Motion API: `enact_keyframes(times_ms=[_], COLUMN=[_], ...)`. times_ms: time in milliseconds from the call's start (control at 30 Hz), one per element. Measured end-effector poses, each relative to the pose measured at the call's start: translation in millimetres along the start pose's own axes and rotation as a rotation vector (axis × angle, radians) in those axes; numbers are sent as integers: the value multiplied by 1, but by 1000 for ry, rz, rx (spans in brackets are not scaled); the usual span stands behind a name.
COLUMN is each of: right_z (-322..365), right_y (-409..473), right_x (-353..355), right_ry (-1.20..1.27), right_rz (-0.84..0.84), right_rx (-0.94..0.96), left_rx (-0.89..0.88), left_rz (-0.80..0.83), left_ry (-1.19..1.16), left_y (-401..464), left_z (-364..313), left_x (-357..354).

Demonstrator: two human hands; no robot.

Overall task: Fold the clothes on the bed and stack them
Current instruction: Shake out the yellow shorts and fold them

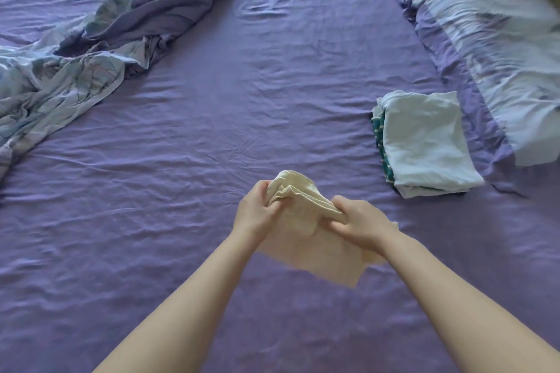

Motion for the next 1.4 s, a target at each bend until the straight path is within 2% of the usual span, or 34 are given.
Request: enact_keyframes(times_ms=[133,333,600,767,833,900,1033,1133,1200,1300,1367,1400], right_z=[-21,-82,-193,-256,-273,-284,-289,-287,-294,-312,-318,-321], right_y=[-25,-40,-23,2,14,22,23,21,30,46,52,54], right_x=[45,114,162,173,175,177,166,166,164,151,147,146], right_ry=[237,483,725,813,761,679,643,412,389,694,798,782], right_rz=[-120,-435,-479,-520,-534,-581,-646,-743,-625,-397,-357,-342], right_rx=[47,126,52,-14,-45,-79,-170,-267,-321,-275,-236,-240], left_rx=[-150,-273,-356,-399,-398,-361,-232,-84,44,188,212,211], left_rz=[-62,-133,-134,-153,-201,-213,-118,-153,-161,-107,-72,-62], left_ry=[238,525,964,1039,1057,1040,1016,815,667,323,88,49], left_y=[21,69,145,197,213,219,207,197,197,200,203,205], left_z=[-77,-190,-289,-311,-304,-288,-235,-199,-178,-154,-146,-143], left_x=[-10,-60,-165,-213,-225,-236,-260,-259,-255,-252,-254,-255])
Point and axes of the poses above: each hand's wrist, its own y-axis towards the middle knuckle, its own x-axis out of the back of the hand, z = x × y, the point moved 5 cm from there along y, towards the middle knuckle, and after that the axes turned 15 degrees about z, right-handed, at the moved point
